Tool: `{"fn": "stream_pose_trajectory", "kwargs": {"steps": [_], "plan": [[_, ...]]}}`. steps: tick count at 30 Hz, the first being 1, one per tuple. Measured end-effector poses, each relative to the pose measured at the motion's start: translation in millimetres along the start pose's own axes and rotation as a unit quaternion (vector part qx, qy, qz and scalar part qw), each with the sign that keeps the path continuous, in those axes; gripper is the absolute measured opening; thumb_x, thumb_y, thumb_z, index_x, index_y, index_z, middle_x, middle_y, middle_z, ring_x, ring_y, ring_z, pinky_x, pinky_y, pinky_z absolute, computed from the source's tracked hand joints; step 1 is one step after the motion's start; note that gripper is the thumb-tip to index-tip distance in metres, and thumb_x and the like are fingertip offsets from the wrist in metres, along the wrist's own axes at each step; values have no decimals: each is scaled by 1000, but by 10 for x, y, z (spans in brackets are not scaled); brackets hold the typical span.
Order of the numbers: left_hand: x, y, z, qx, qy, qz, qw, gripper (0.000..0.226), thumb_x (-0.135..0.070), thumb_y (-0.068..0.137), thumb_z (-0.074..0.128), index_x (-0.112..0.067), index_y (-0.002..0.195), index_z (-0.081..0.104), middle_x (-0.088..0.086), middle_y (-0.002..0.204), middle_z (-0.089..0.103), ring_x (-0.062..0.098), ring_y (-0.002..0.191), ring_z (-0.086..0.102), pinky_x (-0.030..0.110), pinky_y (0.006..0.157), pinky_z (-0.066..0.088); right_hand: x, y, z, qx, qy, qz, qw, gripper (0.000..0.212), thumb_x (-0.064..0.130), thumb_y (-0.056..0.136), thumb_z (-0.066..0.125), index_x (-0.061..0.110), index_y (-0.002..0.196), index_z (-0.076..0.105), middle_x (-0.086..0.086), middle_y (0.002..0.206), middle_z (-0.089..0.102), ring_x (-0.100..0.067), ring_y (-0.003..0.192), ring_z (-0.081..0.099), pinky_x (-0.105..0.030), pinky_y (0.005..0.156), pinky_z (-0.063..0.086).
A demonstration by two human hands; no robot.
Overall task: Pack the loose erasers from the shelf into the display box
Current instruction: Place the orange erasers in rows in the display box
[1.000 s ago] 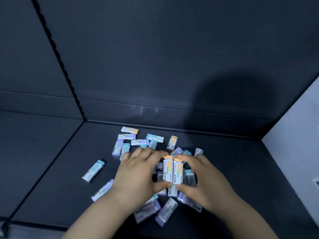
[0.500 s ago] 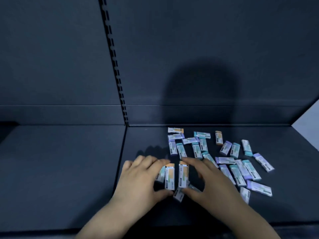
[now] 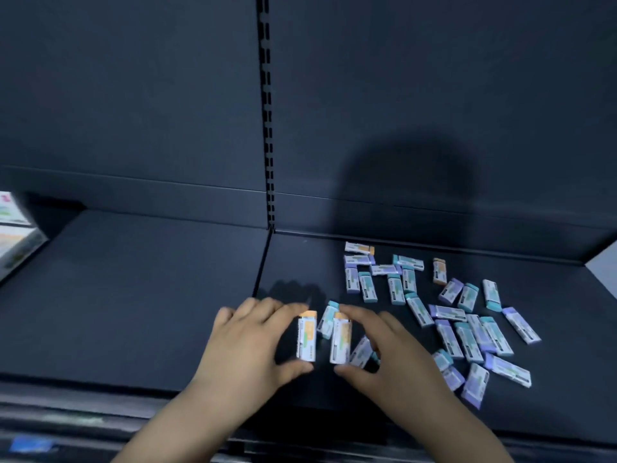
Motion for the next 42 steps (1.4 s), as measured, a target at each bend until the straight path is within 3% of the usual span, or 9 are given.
{"fn": "stream_pose_trajectory", "kwargs": {"steps": [7,12,16,24,31,36,42], "plan": [[474,-398,-230,8,24,-53,998,81,-62,43,80,-34,115,53,-17,88,60,11,79,57,26,63,39,518,191,403,48,9,-52,997,68,49,77,64,60,129,22,30,105,37,4,94,45,-19,85,41],[1127,-657,-479,-15,58,-71,996,81,-63,44,79,-35,115,51,-16,87,61,11,78,59,24,63,38,1118,394,770,53,-2,-78,995,68,48,78,64,62,128,21,27,95,36,2,86,46,-16,75,39],[1827,-840,-733,-31,73,-72,994,78,-63,46,78,-33,114,56,-15,86,61,13,77,59,26,63,40,1707,621,1099,33,14,-80,996,66,46,79,65,61,128,24,27,95,37,1,90,48,-18,81,44],[3180,-1148,-1116,-19,84,-59,995,80,-61,47,80,-33,116,52,-13,86,61,14,79,61,30,64,48,2778,1008,1812,22,11,-75,997,67,48,78,64,65,126,20,25,90,36,1,85,47,-16,73,43],[3611,-1090,-1095,-18,80,-77,994,82,-59,43,82,-33,115,53,-12,84,60,15,77,61,31,63,47,2861,1221,2006,22,16,-55,998,69,48,74,68,72,117,21,25,90,38,2,83,47,-17,73,44],[3762,-1023,-1078,-15,88,-92,992,80,-59,43,82,-30,114,58,-12,82,59,16,76,61,33,62,47,2971,1455,2072,48,40,-72,995,68,48,73,69,78,108,18,28,104,41,9,90,45,-15,78,43],[4149,-946,-1177,-13,78,-118,990,78,-54,44,85,-28,114,63,-11,83,62,17,79,64,34,63,46,3258,1722,2175,40,50,-86,994,67,46,74,69,78,107,20,25,93,40,8,89,44,-14,76,42]]}}
Point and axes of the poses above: each hand's wrist, its own y-axis towards the middle knuckle, its own z-axis out of the palm, x = y × z, the point moved 5 cm from there along y, towards the middle knuckle
